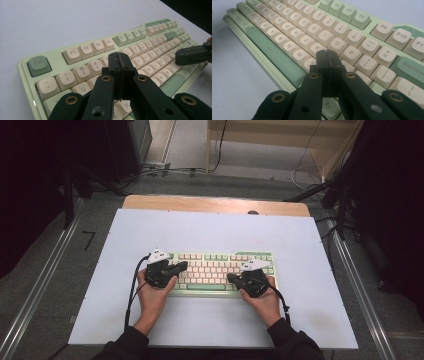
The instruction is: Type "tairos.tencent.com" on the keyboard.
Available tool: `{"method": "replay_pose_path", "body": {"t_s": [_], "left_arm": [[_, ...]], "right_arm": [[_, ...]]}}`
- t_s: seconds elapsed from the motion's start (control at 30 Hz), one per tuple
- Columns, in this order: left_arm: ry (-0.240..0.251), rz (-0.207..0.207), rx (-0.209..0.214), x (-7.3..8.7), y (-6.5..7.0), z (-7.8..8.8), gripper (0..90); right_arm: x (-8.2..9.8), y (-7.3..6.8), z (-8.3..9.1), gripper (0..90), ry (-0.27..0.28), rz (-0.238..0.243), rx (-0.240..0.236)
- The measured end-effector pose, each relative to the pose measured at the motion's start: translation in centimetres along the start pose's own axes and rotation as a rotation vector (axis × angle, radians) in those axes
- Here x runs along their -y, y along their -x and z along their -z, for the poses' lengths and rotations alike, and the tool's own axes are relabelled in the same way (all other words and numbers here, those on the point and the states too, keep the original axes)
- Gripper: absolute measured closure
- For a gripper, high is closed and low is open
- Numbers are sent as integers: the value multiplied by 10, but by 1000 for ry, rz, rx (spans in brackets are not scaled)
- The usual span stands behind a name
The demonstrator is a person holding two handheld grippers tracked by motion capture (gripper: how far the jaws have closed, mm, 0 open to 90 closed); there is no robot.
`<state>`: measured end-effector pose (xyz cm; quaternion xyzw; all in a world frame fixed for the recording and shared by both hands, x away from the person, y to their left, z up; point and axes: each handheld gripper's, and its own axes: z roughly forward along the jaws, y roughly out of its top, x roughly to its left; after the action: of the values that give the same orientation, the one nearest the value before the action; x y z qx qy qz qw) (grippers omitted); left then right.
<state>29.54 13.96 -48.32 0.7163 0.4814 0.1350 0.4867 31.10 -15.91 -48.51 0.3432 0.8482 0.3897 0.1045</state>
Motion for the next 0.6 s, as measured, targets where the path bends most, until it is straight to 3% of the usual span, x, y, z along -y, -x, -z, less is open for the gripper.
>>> {"method": "replay_pose_path", "body": {"t_s": [0.4,0.6], "left_arm": [[-1,-1,0,0,0,0,900],[0,-5,4,0,1,0,900]], "right_arm": [[0,0,-2,882,-26,4,-3],[-3,0,2,882,23,-14,-16]]}}
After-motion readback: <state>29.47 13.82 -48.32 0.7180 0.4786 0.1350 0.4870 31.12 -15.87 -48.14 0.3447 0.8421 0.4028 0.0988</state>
